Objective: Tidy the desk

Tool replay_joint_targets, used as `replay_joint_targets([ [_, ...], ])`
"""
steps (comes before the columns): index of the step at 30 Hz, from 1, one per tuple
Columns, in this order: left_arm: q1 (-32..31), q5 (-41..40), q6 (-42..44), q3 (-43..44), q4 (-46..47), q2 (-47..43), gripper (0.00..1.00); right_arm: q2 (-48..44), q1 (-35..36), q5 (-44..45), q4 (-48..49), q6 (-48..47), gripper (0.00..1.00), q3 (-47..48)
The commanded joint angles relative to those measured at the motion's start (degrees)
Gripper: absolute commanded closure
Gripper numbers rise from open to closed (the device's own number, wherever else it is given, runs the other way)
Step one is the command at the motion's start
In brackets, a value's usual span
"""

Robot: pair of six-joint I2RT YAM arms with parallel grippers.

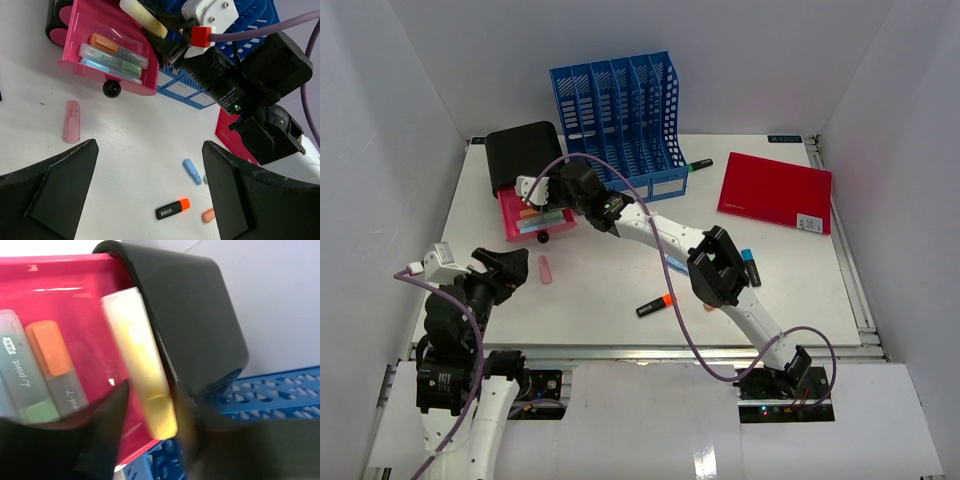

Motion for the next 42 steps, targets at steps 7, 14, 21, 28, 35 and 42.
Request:
replay_joint_targets([
  [7,0.14,2.10,-2.30,-1.01,0.46,0.32,0.04,-1.91,-0.07,0.06,4.75,-2.08,0.27,-1.01],
  [14,0.14,8.03,-5.73,-3.57,2.13,3.56,0.06,-8.48,-1.01,-7.33,-4.77,3.25,0.24,0.74],
  [21,0.14,14.28,-11.43,-9.09,6.43,8.07,0.10,-25.40,-7.50,-41.69,-23.78,10.36,0.26,-11.28],
  [28,0.14,16.44,-27.85,-19.25,13.63,9.36,0.28,-45.47,-15.37,-49.39,-23.94,9.98,0.48,-43.46],
  [35,0.14,16.36,-36.34,-27.10,20.46,13.86,0.42,-59.88,-27.88,-49.66,-11.87,19.96,0.62,-65.56],
  [42,0.14,15.06,-38.73,-30.74,30.13,20.65,0.53,-63.77,-37.61,-55.01,-4.26,24.40,0.71,-72.95],
])
